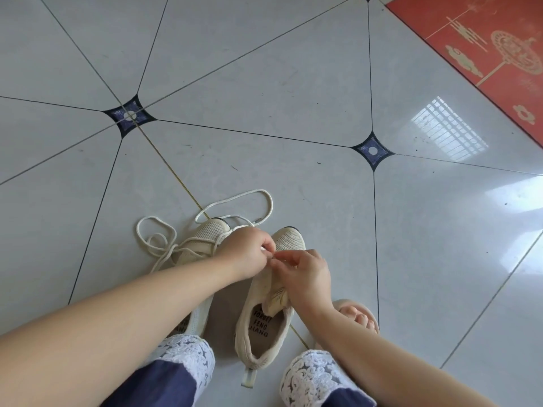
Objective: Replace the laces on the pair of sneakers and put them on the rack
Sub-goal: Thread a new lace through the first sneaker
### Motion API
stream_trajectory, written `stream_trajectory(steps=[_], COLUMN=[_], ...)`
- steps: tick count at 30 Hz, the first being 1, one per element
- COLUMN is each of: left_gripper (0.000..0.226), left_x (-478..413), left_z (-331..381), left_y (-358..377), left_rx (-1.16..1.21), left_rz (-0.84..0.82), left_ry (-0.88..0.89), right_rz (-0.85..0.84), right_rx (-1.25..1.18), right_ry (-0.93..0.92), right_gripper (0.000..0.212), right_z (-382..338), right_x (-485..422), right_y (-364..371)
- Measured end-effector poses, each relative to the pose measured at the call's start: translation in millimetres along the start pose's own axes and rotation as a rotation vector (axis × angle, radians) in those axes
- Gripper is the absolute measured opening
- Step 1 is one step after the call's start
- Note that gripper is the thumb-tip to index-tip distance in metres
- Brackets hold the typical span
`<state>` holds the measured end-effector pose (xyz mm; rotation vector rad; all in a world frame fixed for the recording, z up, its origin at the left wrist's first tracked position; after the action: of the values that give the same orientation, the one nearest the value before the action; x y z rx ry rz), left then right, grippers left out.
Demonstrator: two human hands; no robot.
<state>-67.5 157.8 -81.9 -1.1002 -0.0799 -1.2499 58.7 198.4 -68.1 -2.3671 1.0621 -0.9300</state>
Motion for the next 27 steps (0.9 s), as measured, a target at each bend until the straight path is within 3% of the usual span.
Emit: stream_trajectory(steps=[8,27], left_gripper=[0.019,0.017], left_x=[9,19], left_z=[-13,-6], left_y=[-5,-1], left_rx=[0.253,0.26], left_rz=[0.004,-0.033], left_ry=[-0.09,-0.073], right_rz=[-0.065,-0.077], right_rx=[0.065,-0.128], right_ry=[-0.078,0.054], right_gripper=[0.008,0.029], right_z=[6,8], right_x=[15,18], right_y=[-13,-2])
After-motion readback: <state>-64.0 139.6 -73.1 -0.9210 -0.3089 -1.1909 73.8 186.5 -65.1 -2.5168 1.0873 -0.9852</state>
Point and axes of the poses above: each hand's wrist, its own x-axis away from the middle knuckle, its own y-axis out of the palm, z = x × y, the point moved 3 cm from there along -x, towards the middle knuckle, and after that the axes turned 8 degrees about -y, right-handed, at the moved point
